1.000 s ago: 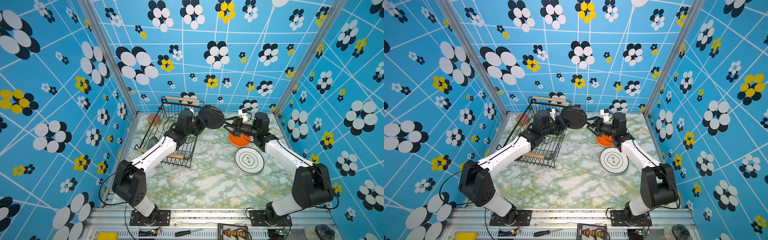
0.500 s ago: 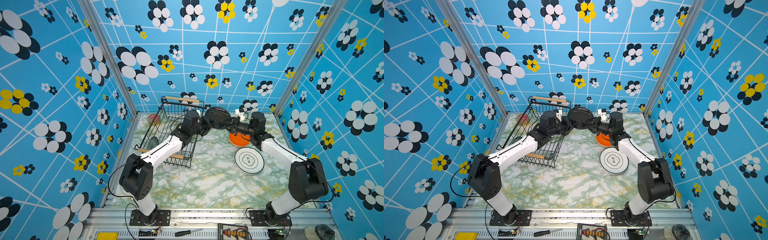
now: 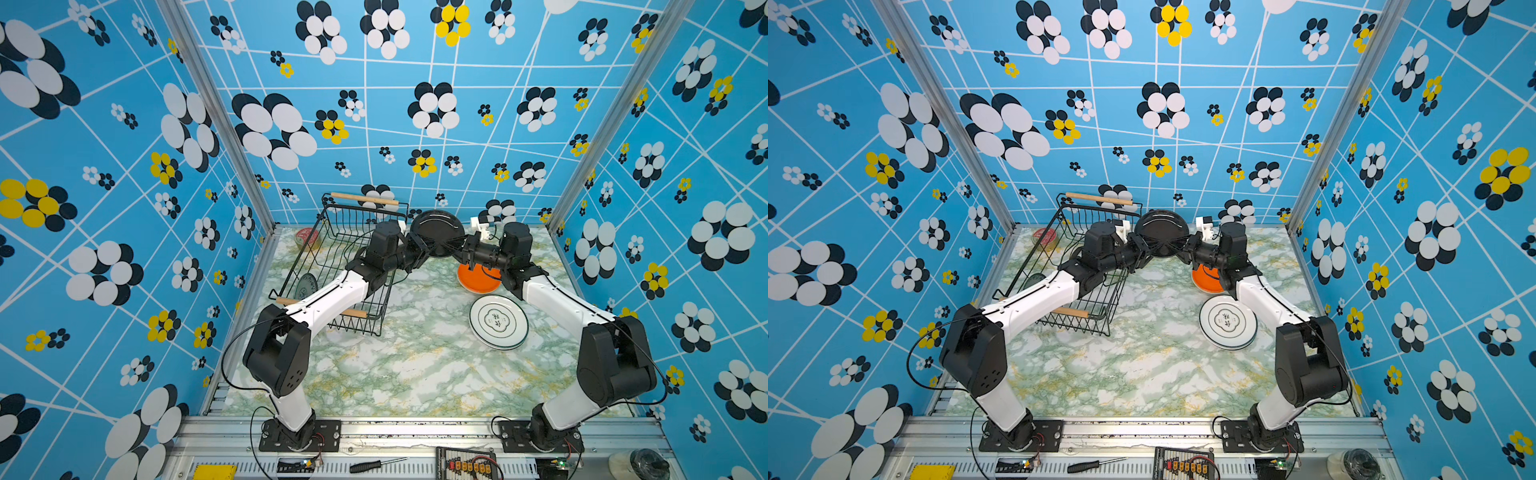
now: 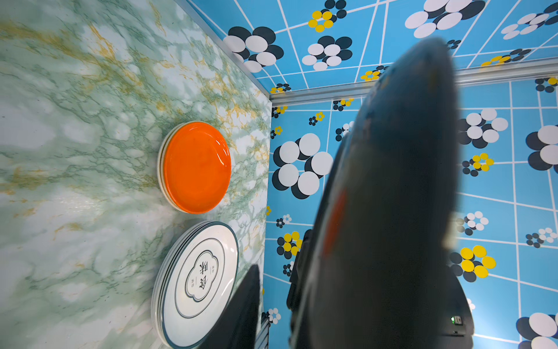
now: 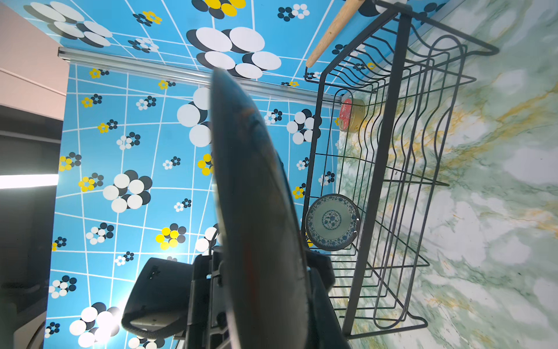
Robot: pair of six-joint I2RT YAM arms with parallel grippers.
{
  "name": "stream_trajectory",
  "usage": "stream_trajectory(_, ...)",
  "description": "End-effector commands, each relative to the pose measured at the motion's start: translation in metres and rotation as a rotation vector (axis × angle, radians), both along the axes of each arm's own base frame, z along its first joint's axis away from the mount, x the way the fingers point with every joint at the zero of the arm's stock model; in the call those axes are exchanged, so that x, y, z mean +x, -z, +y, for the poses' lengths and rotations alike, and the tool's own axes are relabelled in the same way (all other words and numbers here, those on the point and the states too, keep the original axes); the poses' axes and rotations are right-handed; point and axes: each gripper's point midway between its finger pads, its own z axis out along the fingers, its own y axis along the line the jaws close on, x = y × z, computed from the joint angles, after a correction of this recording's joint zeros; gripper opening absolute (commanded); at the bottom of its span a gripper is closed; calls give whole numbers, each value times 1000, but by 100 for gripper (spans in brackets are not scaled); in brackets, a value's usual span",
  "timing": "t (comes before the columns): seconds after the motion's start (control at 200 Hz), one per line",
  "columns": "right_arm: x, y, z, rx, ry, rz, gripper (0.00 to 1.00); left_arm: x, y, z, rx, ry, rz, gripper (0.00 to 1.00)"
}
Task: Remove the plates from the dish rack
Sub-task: 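Grasp the dark brown plate's edge with the right gripper and open the left gripper, then carry the dark brown plate down with the right gripper while the left gripper withdraws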
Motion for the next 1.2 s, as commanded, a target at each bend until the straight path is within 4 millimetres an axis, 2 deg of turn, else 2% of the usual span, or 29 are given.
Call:
stream_trajectory(0.0, -1, -25, 6, -17, -41, -118, 0, -6, -19, 3, 34, 16, -63, 48)
stream_trajectory(0.215, 2, -27, 3, -101, -43, -135, 0, -15, -38, 17, 133, 33, -144, 58)
stream_trajectory(0.4, 7, -25, -6, -197, -31, -146, 0, -25, -56, 42, 245, 37, -212, 61)
stream_trajectory(0.555, 8, -23, -24, -345, 3, -162, 0, -32, -65, 81, 373, -24, -239, 66)
stream_trajectory(0.7, 11, -21, -50, -479, 69, -176, 0, -41, -69, 125, 515, -58, -253, 68)
stream_trajectory(0.81, 13, -15, -73, -587, 132, -165, 0, -48, -66, 161, 676, -95, -232, 69)
stream_trajectory(0.96, 15, 11, -107, -727, 215, -104, 0, -52, -47, 210, 857, -149, -143, 71)
stream_trajectory(1.005, 15, 19, -117, -756, 235, -85, 0, -52, -40, 221, 890, -153, -119, 97)
stream_trajectory(1.015, 16, 21, -120, -762, 241, -79, 0, -52, -38, 224, 897, -152, -113, 100)
stream_trajectory(1.075, 14, 30, -124, -785, 247, -61, 0, -54, -28, 240, 944, -161, -75, 99)
stream_trajectory(1.095, 18, 34, -140, -792, 280, -39, 0, -54, -25, 245, 956, -161, -64, 99)
stream_trajectory(1.195, 19, 48, -158, -835, 316, -2, 0, -57, -13, 264, 1002, -173, -18, 99)
